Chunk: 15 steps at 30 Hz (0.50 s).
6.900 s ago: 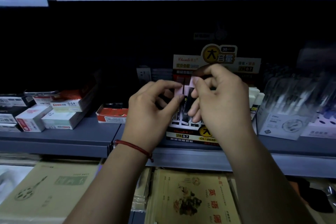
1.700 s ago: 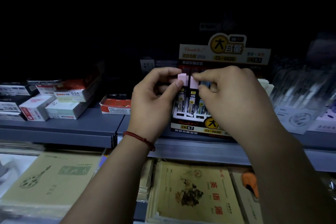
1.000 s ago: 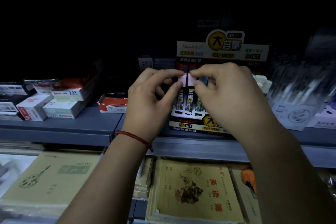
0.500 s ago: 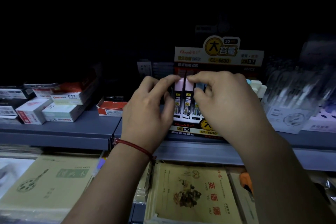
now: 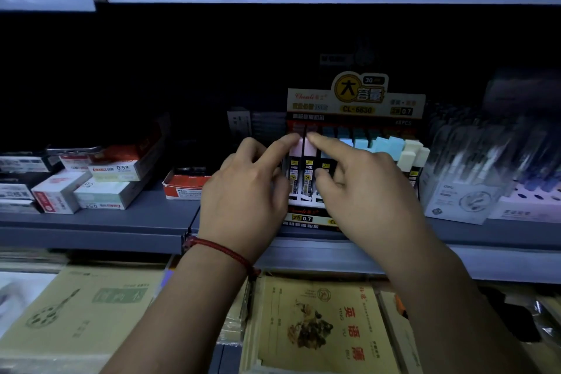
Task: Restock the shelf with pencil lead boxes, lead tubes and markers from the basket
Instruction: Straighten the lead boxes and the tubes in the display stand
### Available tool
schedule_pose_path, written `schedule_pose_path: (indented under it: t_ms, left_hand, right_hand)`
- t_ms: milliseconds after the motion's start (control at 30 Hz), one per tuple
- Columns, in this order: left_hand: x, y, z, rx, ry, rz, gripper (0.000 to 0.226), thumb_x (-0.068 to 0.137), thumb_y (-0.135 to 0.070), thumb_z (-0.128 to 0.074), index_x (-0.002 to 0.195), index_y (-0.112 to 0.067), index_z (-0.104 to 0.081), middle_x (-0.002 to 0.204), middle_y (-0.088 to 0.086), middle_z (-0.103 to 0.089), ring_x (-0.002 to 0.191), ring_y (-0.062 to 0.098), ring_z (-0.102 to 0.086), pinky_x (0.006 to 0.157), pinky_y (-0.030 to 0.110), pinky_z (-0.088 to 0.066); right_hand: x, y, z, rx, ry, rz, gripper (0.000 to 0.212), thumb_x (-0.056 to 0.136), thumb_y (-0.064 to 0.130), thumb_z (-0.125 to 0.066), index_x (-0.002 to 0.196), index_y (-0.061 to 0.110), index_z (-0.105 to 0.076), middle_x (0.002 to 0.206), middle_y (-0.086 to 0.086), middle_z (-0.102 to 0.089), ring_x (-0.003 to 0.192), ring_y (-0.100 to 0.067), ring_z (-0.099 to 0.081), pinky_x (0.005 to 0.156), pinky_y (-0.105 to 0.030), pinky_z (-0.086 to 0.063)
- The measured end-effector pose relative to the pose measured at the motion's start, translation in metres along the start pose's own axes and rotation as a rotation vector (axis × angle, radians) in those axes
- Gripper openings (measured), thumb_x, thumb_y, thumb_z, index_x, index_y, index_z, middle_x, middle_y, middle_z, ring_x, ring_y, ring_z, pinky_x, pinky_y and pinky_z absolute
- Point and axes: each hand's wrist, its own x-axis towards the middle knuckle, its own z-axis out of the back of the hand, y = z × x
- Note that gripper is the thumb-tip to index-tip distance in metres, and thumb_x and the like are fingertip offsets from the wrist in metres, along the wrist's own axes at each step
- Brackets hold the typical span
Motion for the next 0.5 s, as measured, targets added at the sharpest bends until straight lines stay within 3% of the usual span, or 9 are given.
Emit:
schedule_pose_path:
  t_ms: [200,333,500]
  left_hand:
    - [-0.002,0.000,0.002,-0.017,0.020,0.014,0.055,0.093,-0.034,-0.041,0.147,-0.044,-0.040,0.102,-0.008,-0.052,0.081,0.016,-0.054,0.057,0.040,-0.053]
    - [-0.007,0.001,-0.001,-0.182,0.033,-0.007,0.060,0.095,-0.029,-0.053,0.153,-0.034,-0.036,0.103,-0.009,-0.055,0.081,0.010,-0.056,0.063,0.040,-0.054]
    - [-0.013,-0.003,-0.008,-0.367,0.030,0.112,0.067,0.093,-0.032,-0.065,0.153,-0.025,-0.035,0.110,-0.013,-0.056,0.090,0.001,-0.058,0.074,0.019,-0.051]
  right_hand:
    - [0.001,-0.002,-0.005,0.048,-0.051,0.028,0.055,0.099,0.033,-0.052,0.150,0.047,-0.036,0.061,0.004,-0.058,0.058,-0.013,-0.059,0.063,-0.041,-0.057]
    - [0.000,-0.008,-0.006,0.109,-0.102,0.062,0.058,0.099,0.029,-0.054,0.150,0.045,-0.033,0.063,0.004,-0.058,0.058,-0.015,-0.059,0.062,-0.044,-0.056]
    - [-0.008,-0.019,0.002,0.143,-0.289,0.148,0.048,0.099,0.023,-0.056,0.145,0.033,-0.046,0.060,0.002,-0.051,0.053,-0.015,-0.052,0.057,-0.042,-0.051]
